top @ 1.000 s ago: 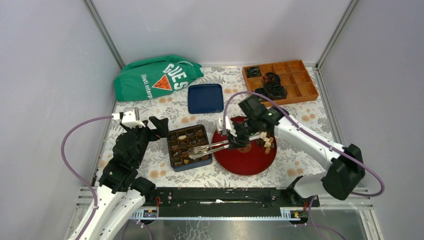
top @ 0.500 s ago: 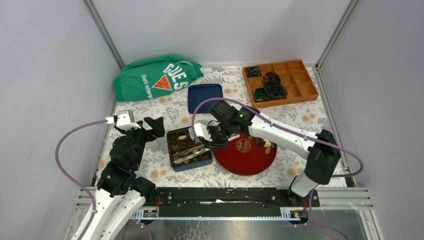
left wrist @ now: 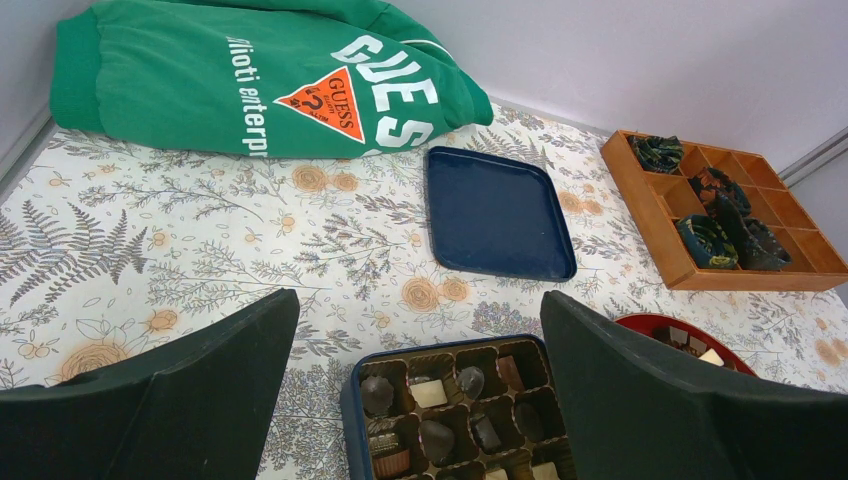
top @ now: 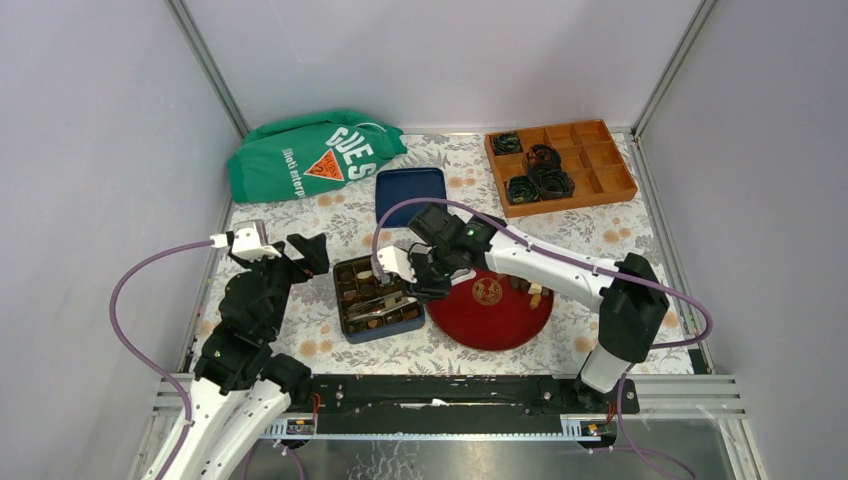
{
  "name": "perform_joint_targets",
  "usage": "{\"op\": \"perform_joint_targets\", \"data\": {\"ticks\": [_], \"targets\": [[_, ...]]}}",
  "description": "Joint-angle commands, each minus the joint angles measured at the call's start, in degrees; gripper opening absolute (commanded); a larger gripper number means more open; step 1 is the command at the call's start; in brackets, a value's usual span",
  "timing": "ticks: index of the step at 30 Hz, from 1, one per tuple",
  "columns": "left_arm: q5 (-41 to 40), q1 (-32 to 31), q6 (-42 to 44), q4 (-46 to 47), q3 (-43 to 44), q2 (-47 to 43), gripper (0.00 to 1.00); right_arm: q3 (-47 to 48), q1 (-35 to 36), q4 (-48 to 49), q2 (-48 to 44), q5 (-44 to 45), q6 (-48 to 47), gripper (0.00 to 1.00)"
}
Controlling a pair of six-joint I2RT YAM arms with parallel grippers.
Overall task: Pack the chocolate
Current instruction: Place the fake chocolate in the packing box.
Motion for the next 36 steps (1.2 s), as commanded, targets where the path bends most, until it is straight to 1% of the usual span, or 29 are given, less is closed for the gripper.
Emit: {"op": "perform_joint_targets", "data": {"ticks": [1,7,12,21,30,36], "targets": [[-1.18,0.23,-0.38,2.49,-0.48,-0.71,0.99,3.03,1.06,1.72,0.11,-0.69,1.25,0.13],[-1.08,0.23,-0.39,2.50,-0.53,-0.54,0.99,2.97,1.70,1.43,0.63,-0.69,1.28,0.19],[-1.02,0.24,-0.38,2.45,-0.54,-0.46,0.99,3.32,1.82,1.43,0.90,-0.35,1.98,0.28],[-0.90,0.23,-0.38,2.46,-0.47,-0.41,0.99,3.75,1.82,1.38,1.24,-0.19,3.18,0.40],[-0.85,0.23,-0.37,2.59,-0.45,-0.32,0.99,4.12,1.82,0.86,1.12,-0.47,3.64,0.45],[-0.76,0.23,-0.38,2.49,-0.59,-0.28,0.99,5.23,1.82,-1.06,-0.14,-1.87,4.07,0.42]]}}
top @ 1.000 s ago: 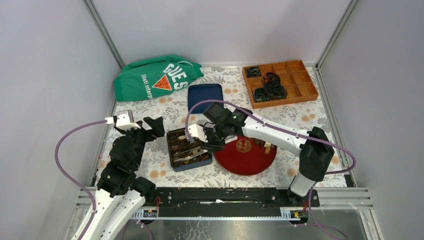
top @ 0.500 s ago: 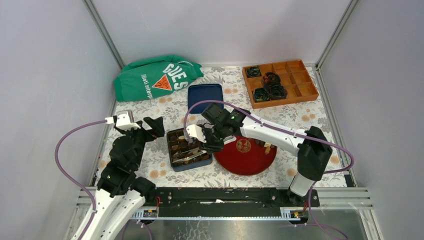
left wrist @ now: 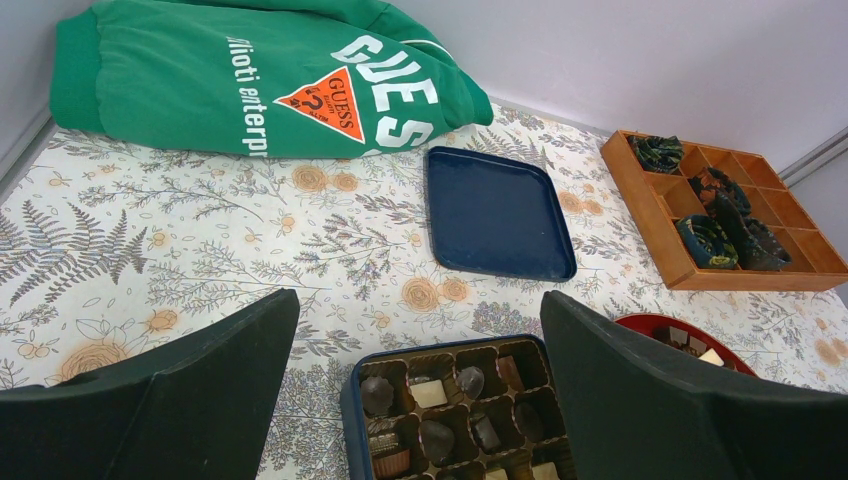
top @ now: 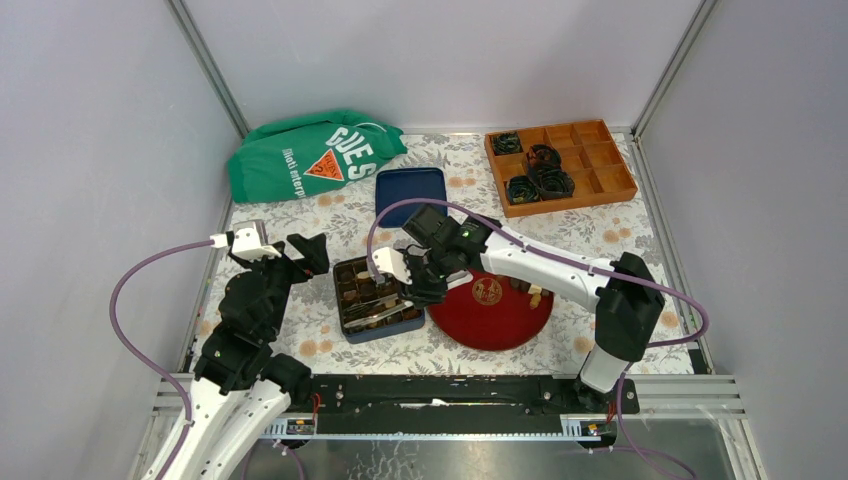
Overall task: Pack the chocolate
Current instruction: Place the fake chocolate in the packing box, then adjust the packing box at the center of the board.
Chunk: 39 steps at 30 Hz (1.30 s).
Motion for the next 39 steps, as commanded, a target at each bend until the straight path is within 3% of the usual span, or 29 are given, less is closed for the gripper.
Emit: {"op": "perform_joint_targets", "data": {"ticks": [1,7,11,17,23,27,31,36,39], "targets": [[-0.71,0.23,-0.38,2.49,-0.64,-0.18,0.99,4.11,0.55,-1.19,-1.90,-1.82,0.78,0.42],[-0.47,0.23,-0.47,2.21,-0.42,0.59,0.99,3.31,-1.03,-4.94,-5.60,-3.63,-1.09,0.40],[0.08,0.23,-0.77,2.05,-0.32,1.72,0.99,2.44,-5.77,-8.92,-8.48,-8.95,-3.68,0.40],[1.96,0.23,-3.50,-0.31,0.75,6.25,0.99,-6.70,-19.48,-5.08,-18.51,-17.13,-1.32,0.40],[5.91,0.71,-7.65,-6.34,4.05,16.24,0.96,-21.61,-35.25,7.20,-31.28,-24.35,7.55,0.40],[14.38,5.37,-9.42,-8.30,3.84,22.38,0.88,-27.83,-43.62,13.46,-35.55,-27.50,12.61,0.40],[18.44,10.72,-11.65,-8.61,3.06,27.66,0.81,-28.54,-46.51,13.82,-35.88,-27.77,13.50,0.40],[15.25,11.48,-13.78,-9.60,3.07,33.47,0.45,-28.90,-46.77,13.60,-36.28,-27.03,12.79,0.40],[15.14,11.57,-13.75,-9.54,3.44,36.42,0.41,-28.76,-46.85,13.08,-36.34,-26.95,12.45,0.39]]}}
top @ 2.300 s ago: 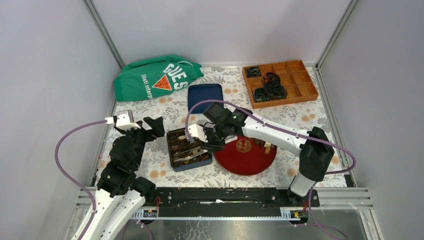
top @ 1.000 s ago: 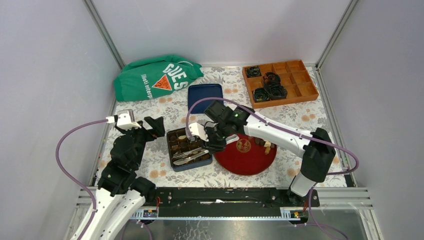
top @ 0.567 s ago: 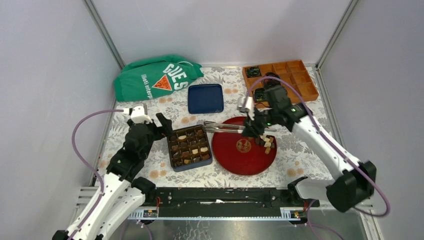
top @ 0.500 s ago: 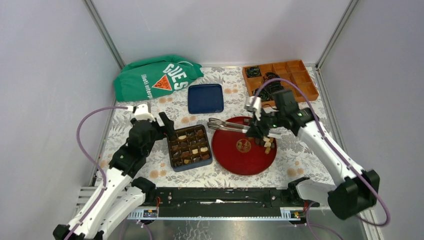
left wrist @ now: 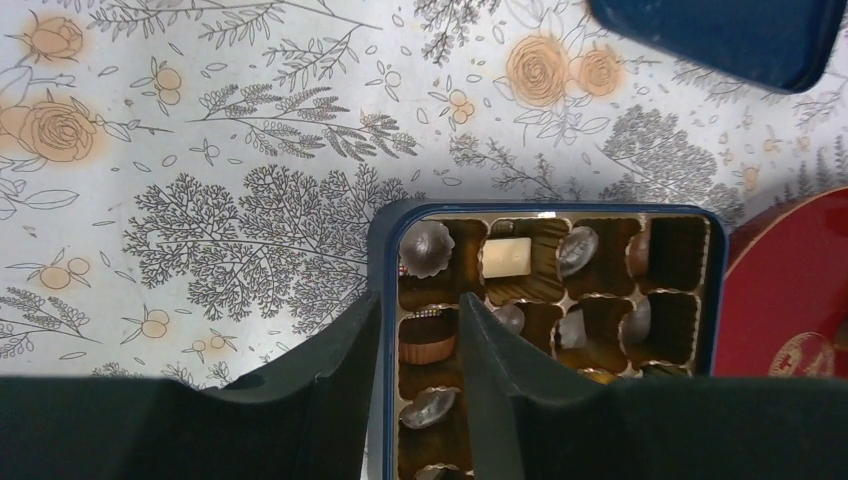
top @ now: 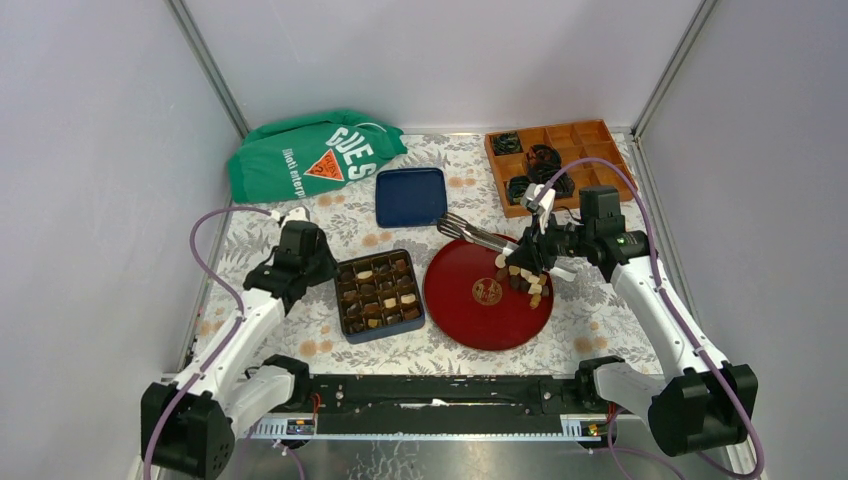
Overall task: Pack the chocolate
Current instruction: Adjust the packing box at the center of the board.
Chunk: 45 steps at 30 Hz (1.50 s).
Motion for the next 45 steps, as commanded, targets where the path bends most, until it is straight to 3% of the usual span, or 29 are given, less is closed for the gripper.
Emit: {"op": "perform_joint_targets", "data": {"ticks": [1,12,17,22,27,31,39,45], "targets": [[-0.01,0.36,-1.31,-0.49,0.93,3.29,0.41,0.54,-0.29,2.67,-1.83,-2.74,0.40,0.39],[-0.99,0.36,0.12,-0.74,3.93,13.90,0.40,0.71,-0.29,1.89,-1.79,-3.25,-0.03,0.39],[-0.77,0.31,1.37,-0.66,5.49,18.75,0.28,0.72,-0.33,1.40,-1.87,-3.69,-0.33,0.39],[-1.06,0.36,2.04,-0.75,5.95,20.14,0.24,0.90,-0.30,0.92,-1.79,-3.88,-0.50,0.39],[-0.86,0.36,2.73,-0.75,6.01,19.86,0.09,1.03,-0.29,0.78,-1.96,-3.97,-0.67,0.39],[-2.17,0.22,3.44,-0.93,6.07,17.73,0.00,1.07,-0.37,0.65,-1.98,-4.37,-0.68,0.39],[-7.45,-6.21,5.56,0.94,5.96,6.45,0.00,1.42,-1.93,-0.34,-1.87,-4.62,-1.57,0.38],[-12.62,-10.85,6.98,4.94,4.25,-4.12,0.00,1.64,-6.85,-0.21,-2.37,-6.34,-0.79,0.39]]}}
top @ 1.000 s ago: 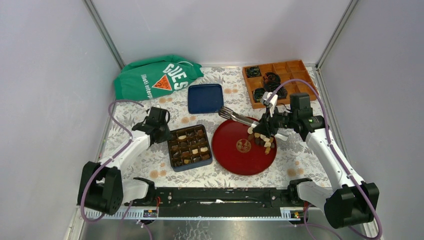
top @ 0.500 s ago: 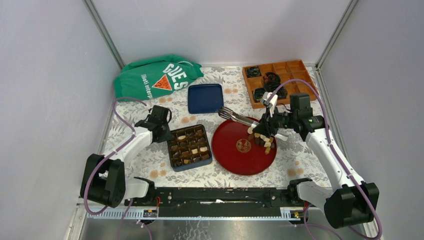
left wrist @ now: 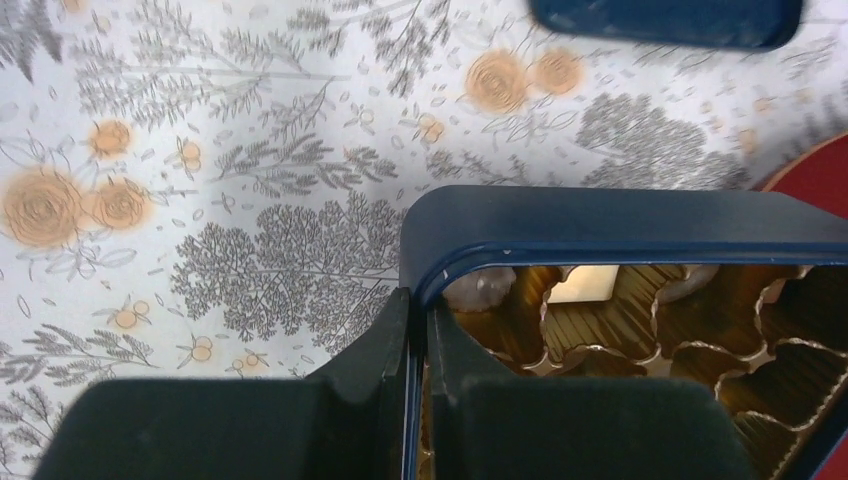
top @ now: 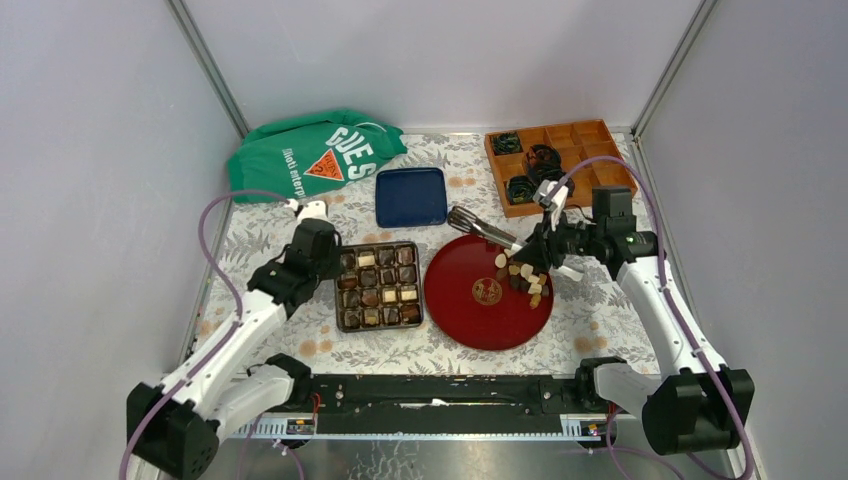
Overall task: Pack the chocolate
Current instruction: Adjust the packing box at the center of the board.
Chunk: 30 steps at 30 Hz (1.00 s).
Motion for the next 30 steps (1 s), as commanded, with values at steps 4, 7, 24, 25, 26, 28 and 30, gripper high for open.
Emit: {"op": "perform_joint_targets", "data": {"ticks": [4,7,24,25,26,28,30], "targets": [[-1.40,-3.64,0.84,10.78,-1.18,-11.59,0.00,1.14,-6.58,1.95,-2.70,-5.15,1.08,0.39],[-2.17,-5.85,1.16,11.65,-1.22,-14.14,0.00,0.74,-8.93,2.34,-2.69,-5.83,1.45,0.38],[2.50,-11.16,6.80,18.79,-4.39,-24.02,0.00,0.20,-10.86,2.22,-0.63,-5.96,0.86,0.38],[2.53,-11.16,6.82,18.82,-4.38,-24.09,0.00,0.20,-10.89,2.21,-0.68,-5.96,0.88,0.38],[2.67,-11.16,6.88,18.83,-4.40,-24.19,0.00,0.22,-10.98,2.14,-0.68,-5.96,0.83,0.38],[3.02,-11.25,7.11,18.79,-4.52,-24.22,0.00,0.20,-11.05,2.13,-0.69,-6.06,0.81,0.38],[3.34,-11.25,7.23,18.82,-4.58,-24.33,0.00,0.20,-11.05,2.07,-0.62,-6.13,0.76,0.38]]}}
